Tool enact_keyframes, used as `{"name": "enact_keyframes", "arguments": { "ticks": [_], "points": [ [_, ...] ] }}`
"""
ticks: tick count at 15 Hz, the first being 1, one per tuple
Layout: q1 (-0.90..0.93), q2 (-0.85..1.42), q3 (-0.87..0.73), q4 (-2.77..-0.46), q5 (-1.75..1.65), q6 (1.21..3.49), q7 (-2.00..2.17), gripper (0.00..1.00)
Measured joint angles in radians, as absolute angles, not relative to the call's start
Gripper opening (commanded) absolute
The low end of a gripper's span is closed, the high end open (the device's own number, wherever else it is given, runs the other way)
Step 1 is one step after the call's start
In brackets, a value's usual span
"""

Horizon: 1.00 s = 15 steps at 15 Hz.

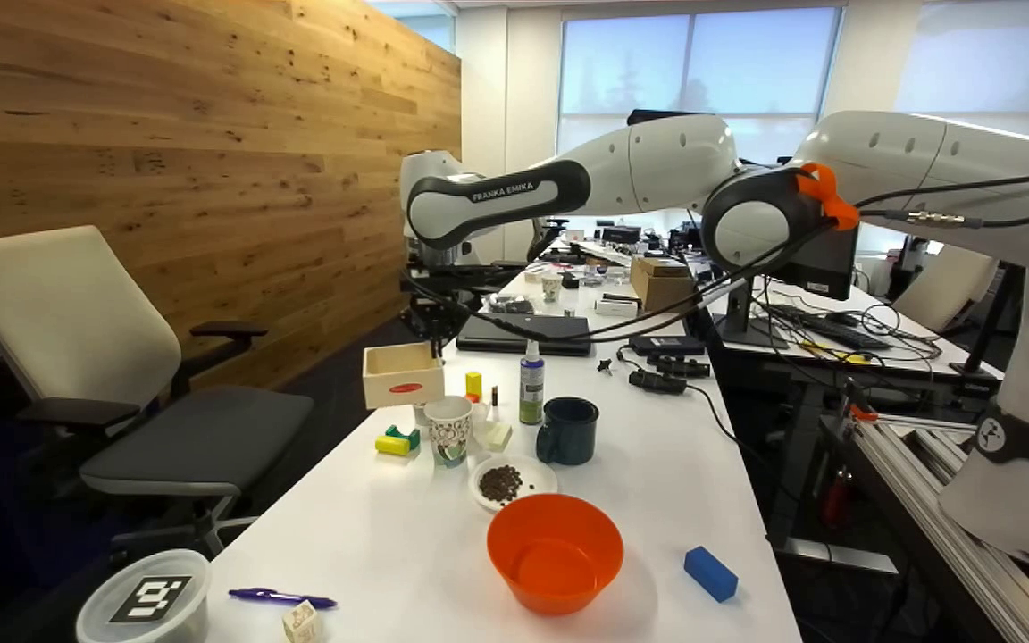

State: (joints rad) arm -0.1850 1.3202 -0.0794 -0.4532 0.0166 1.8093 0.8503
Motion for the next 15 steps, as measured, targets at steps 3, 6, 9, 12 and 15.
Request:
{"name": "enact_keyframes", "arguments": {
  "ticks": [3, 6, 9, 12, 15],
  "points": [
    [-0.188, 1.32, -0.077, -0.453, 0.017, 1.809, 0.752, 0.02],
    [-0.192, 1.319, -0.077, -0.453, 0.017, 1.809, 0.633, 0.02],
    [-0.198, 1.319, -0.077, -0.453, 0.016, 1.809, 0.493, 0.02],
    [-0.202, 1.319, -0.077, -0.453, 0.016, 1.809, 0.383, 0.02],
    [-0.207, 1.319, -0.077, -0.453, 0.016, 1.809, 0.309, 0.02]
  ]
}}
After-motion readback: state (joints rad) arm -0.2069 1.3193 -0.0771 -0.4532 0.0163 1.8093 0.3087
